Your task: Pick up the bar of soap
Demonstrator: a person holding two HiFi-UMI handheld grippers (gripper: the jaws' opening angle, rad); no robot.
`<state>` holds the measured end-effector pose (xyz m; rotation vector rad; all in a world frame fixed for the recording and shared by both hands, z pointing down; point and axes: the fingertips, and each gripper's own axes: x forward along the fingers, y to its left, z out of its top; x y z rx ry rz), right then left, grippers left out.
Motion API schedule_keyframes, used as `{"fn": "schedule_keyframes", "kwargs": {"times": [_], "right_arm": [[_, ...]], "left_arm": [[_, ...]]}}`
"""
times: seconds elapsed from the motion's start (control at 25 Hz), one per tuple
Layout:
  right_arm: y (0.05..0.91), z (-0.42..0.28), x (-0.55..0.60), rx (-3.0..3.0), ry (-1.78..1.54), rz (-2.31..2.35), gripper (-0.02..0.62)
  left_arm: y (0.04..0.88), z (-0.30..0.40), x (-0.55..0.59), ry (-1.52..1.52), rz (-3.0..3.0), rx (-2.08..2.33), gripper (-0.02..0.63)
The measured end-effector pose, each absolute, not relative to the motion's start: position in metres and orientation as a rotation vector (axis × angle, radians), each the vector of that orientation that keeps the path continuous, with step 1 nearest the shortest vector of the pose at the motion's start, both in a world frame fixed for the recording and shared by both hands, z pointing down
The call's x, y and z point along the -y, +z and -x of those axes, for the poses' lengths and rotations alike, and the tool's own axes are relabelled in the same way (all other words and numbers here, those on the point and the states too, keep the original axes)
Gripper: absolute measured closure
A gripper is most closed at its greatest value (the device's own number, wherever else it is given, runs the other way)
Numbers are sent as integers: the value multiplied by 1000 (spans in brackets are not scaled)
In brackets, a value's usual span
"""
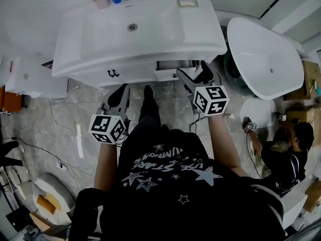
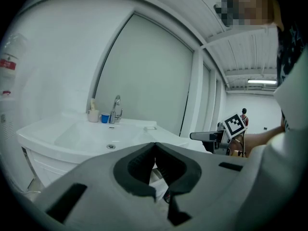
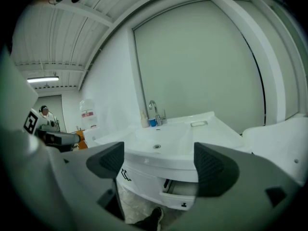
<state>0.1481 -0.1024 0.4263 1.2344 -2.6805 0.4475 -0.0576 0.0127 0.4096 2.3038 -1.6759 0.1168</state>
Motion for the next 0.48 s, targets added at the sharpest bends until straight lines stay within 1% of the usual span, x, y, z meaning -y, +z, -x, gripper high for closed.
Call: {"fn": "schedule_keyframes", "kwargs": {"times": [0.24, 0.48], "right_arm": [[432, -148, 162, 2616, 405, -1306, 155], [435, -144, 251, 2553, 393, -1365, 161]], "left_arm": [[416, 74, 63, 97, -2328, 1648, 597], [422, 92, 160, 127, -2380, 1596, 597]]}}
